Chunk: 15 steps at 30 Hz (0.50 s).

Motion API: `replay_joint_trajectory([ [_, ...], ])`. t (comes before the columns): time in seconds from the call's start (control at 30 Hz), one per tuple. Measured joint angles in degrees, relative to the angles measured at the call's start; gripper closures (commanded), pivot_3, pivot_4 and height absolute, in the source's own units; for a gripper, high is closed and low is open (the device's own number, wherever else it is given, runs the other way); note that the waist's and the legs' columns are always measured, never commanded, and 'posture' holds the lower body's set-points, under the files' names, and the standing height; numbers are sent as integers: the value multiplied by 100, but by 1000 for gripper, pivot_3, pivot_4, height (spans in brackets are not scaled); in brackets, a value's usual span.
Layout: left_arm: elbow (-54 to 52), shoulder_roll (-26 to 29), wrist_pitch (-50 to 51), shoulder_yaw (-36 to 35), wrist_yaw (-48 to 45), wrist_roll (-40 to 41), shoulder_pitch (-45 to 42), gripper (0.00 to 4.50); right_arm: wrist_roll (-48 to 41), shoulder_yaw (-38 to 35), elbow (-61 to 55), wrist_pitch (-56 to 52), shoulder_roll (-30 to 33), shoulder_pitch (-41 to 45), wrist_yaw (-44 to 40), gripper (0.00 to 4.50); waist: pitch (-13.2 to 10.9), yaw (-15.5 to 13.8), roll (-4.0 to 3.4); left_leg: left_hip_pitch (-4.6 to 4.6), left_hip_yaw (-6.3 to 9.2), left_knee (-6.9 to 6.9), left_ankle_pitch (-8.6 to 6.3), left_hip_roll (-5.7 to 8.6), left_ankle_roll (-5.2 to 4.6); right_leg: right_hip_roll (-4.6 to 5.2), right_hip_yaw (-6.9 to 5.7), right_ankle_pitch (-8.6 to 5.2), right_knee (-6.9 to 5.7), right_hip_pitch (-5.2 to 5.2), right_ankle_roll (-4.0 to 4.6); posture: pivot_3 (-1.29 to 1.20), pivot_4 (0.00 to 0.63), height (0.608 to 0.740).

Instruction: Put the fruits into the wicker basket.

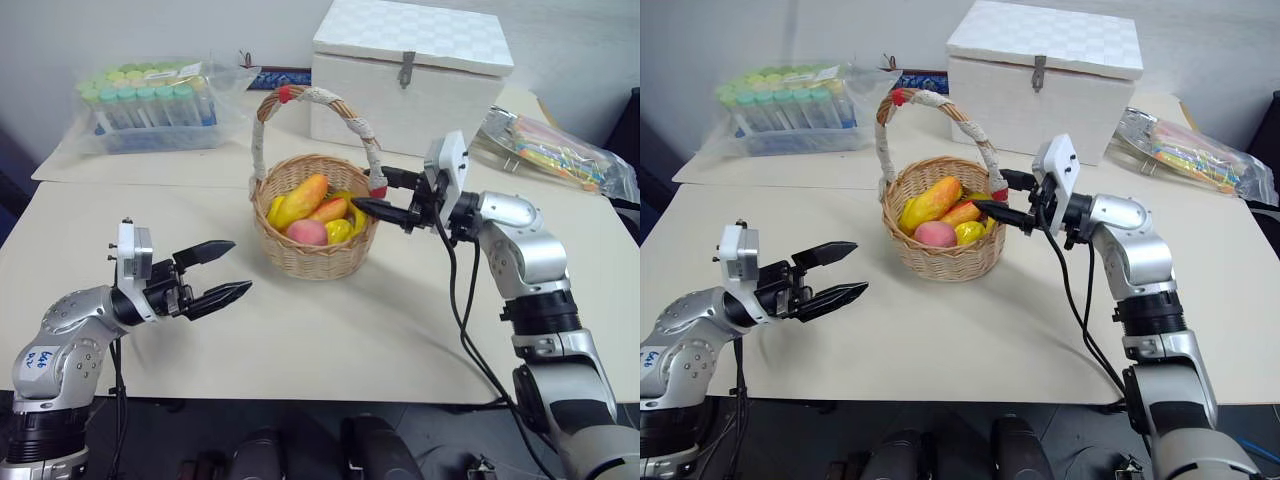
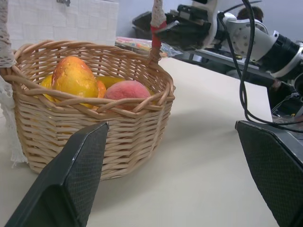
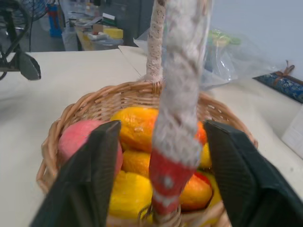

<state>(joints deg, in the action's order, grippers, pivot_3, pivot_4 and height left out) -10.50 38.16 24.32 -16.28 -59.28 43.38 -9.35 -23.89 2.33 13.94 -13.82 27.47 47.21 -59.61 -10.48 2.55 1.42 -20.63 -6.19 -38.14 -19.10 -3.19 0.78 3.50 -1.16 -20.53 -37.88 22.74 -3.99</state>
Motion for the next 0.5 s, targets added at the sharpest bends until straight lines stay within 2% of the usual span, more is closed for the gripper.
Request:
replay_joint_trajectory([
  [0.13,21,-69,-63,93,-37,-60,-81,0,-56,-70,-213,-100,153,-153,-166,4092,0,-27,0,-16,3,-2,-3,1,-4,2,-4,1,-5,3,-1,0,150,740],
  [0.17,37,-99,-74,129,-50,-77,-114,0,-128,-125,-367,-202,246,-238,-184,4316,0,-41,0,-22,7,-4,-3,0,-5,2,-8,1,-4,4,-2,0,150,740],
  [0.27,225,-171,-149,289,-167,-153,-266,0,-451,-455,-1152,-721,669,-636,-117,4315,-1,-107,-2,-52,22,-13,-3,1,-5,4,-21,1,-6,24,-2,0,150,740],
  [0.4,526,-295,-223,541,-313,-312,-572,0,-1045,-1265,-2333,-1495,1148,-1416,296,4315,-1,-114,-2,-65,25,-16,-2,3,-5,4,-26,2,-5,29,-3,0,150,740],
  [0.5,882,-418,-309,739,-514,-388,-974,0,-1515,-2273,-3297,-2022,1441,-2301,853,4315,-1,-127,-2,-62,24,-16,-2,4,-4,2,-25,2,-4,28,-3,0,150,740],
])
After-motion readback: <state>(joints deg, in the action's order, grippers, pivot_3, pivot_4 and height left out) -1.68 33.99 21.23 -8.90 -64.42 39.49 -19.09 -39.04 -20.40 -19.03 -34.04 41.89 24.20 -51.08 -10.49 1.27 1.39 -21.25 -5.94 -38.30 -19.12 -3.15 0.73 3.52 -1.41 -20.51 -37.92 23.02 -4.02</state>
